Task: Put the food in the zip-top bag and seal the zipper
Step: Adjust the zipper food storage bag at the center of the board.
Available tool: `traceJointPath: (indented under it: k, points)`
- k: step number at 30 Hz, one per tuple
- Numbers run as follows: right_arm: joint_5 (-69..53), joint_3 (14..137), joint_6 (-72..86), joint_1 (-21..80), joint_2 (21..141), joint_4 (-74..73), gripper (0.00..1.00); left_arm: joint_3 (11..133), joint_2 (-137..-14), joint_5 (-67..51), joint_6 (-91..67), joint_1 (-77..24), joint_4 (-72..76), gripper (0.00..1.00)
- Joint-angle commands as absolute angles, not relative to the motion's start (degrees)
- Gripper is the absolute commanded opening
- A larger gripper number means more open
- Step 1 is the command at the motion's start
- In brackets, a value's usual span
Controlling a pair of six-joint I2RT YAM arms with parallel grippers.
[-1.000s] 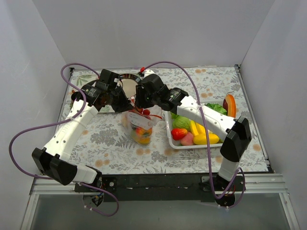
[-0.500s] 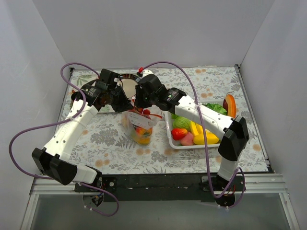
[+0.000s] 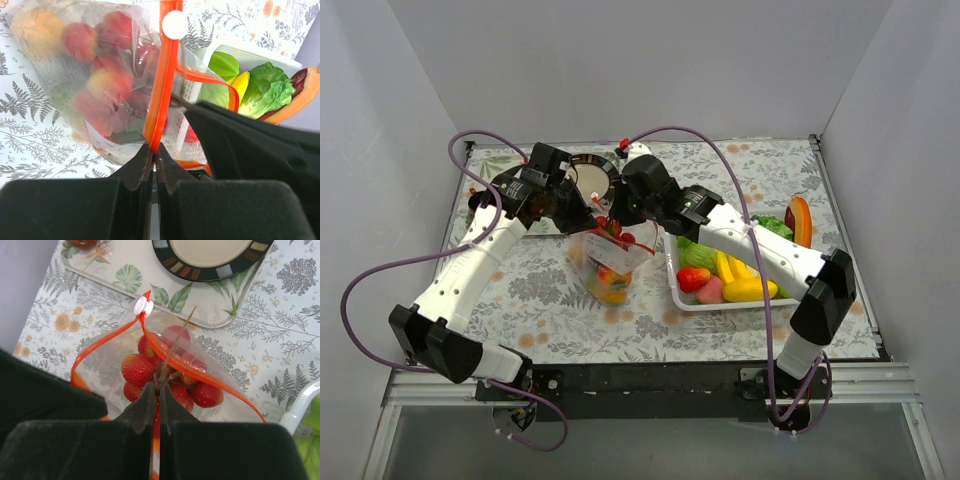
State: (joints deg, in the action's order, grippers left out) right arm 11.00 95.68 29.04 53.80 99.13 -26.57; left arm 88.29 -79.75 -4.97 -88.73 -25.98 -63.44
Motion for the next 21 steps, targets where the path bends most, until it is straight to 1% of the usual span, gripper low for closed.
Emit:
traceJointPath:
  k: [1, 10, 14, 16, 21]
  points:
    - [12.04, 93.35, 28.04, 54.49, 92.03, -22.59, 0.01, 90.62, -79.98, -3.69, -90.26, -25.75, -64.16, 0.00]
    - [8.53, 87.72, 26.81, 55.02, 87.37, -18.90, 0.01, 91.05, -80.33, -4.48, -90.88, -25.66, -63.37, 0.00]
    - [4.05, 87.89, 25.05, 55.11, 88.77, -18.54, 0.01, 91.58, -80.24, -4.75, -90.44, -25.66, -62.58, 0.00]
    - [4.39, 87.28, 24.70, 55.46, 88.77, -17.93, 0.01, 92.11, -80.59, -4.66, -90.35, -25.66, -62.93, 0.00]
    - [9.75, 86.39, 23.73, 55.81, 85.35, -18.01, 0.01, 91.67, -81.21, -5.10, -90.26, -25.66, -62.84, 0.00]
